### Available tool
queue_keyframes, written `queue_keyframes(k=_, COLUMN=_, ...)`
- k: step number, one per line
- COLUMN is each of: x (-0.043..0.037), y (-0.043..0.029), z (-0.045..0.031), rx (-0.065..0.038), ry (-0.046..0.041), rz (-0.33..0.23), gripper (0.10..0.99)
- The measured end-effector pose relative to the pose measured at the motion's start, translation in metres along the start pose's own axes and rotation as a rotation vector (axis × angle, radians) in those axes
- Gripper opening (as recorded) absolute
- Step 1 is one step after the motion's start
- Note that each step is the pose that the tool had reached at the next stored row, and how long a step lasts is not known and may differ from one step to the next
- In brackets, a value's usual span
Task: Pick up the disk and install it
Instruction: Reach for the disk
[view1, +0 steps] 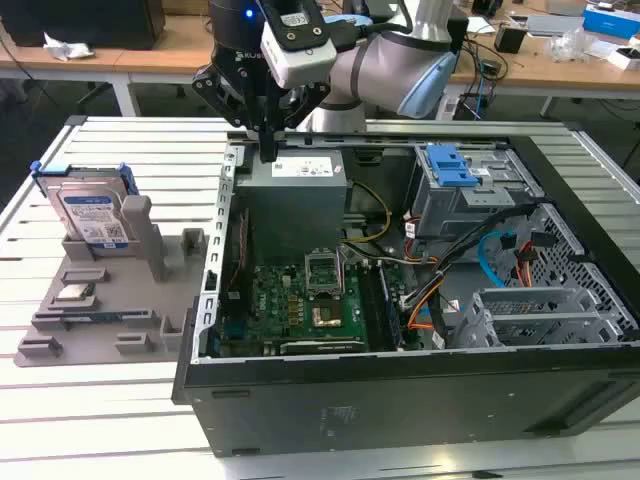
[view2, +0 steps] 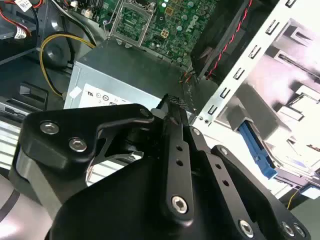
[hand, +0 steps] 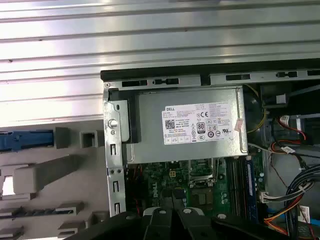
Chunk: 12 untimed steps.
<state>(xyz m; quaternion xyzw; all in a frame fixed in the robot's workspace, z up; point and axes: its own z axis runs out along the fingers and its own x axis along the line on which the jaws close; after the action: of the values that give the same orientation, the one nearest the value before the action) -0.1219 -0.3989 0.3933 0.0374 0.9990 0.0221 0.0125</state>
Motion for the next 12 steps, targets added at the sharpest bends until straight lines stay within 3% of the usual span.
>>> queue_keyframes(k=4, x=0.0126, y=-0.0009, z=-0.0003, rx=0.0, ry=0.0, rz=0.0, gripper=0.106)
queue_keyframes(k=12, x=0.0242, y=-0.0018, z=-0.0006, rx=0.0, ry=0.0, rz=0.0, gripper=0.106)
